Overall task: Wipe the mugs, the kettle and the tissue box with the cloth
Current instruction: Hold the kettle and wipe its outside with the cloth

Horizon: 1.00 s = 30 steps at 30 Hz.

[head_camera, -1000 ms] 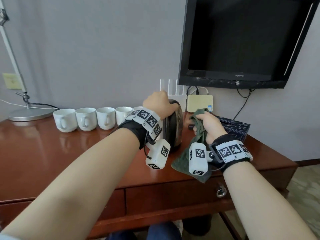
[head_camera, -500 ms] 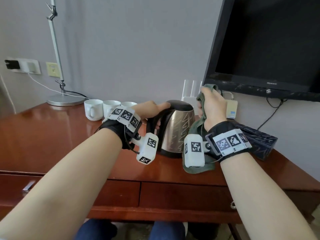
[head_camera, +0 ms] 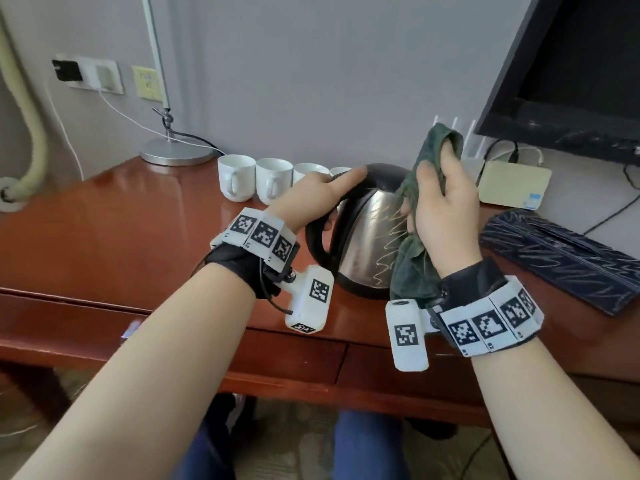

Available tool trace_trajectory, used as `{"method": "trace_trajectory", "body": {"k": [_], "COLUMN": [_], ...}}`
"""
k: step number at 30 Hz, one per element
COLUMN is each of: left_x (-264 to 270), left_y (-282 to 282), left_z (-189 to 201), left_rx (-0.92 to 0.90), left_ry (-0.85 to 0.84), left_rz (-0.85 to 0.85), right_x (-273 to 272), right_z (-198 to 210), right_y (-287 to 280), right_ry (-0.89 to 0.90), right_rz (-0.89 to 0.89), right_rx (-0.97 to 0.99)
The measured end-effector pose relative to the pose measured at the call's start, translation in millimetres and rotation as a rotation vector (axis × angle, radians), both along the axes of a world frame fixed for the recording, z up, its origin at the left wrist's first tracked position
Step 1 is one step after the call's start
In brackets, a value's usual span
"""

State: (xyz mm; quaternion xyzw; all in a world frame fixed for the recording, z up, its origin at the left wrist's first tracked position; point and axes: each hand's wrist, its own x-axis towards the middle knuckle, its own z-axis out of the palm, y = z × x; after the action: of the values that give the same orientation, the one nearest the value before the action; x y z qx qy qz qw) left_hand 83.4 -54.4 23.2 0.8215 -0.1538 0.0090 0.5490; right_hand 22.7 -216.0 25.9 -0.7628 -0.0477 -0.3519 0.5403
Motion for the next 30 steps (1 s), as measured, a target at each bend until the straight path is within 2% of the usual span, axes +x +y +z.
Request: {"method": "trace_trajectory", "body": {"k": [3,6,13,19,23,27,30], "left_x": [-3,-3,-3,-19,-41,-69,-85], "left_y": [4,6,4,10,8,3,-4], "left_z": [-5,-10,-12,-9,-6,-7,-9], "left_rx": [-0.062,-0.141,-0.244,-0.207,-0.212,-0.231,-0.230], "left_ry": [-0.055,-0.077,-0.066,-0.038,-0.052,-0.094,-0.112], "left_rz": [0.046,0.008,-0.042,-0.020,0.071,0.192,0.251], "right_x": [-12,-22,-36,-42,-59,-83,-86], "right_z": [-4,-6,-16,-15,-25,-43,-54], "right_y": [23,39,46,57,55,35,17], "right_ry": [-0.082,-0.103,-0.023,0.079,0.127,0.126,0.141], "right_rz": [-0.077,-0.166,-0.310,-0.275,-0.166,-0.095,-0.040], "right_rx": [-0.008,-0.018,-0.031,-0.047,-0.075,-0.196,-0.174]}}
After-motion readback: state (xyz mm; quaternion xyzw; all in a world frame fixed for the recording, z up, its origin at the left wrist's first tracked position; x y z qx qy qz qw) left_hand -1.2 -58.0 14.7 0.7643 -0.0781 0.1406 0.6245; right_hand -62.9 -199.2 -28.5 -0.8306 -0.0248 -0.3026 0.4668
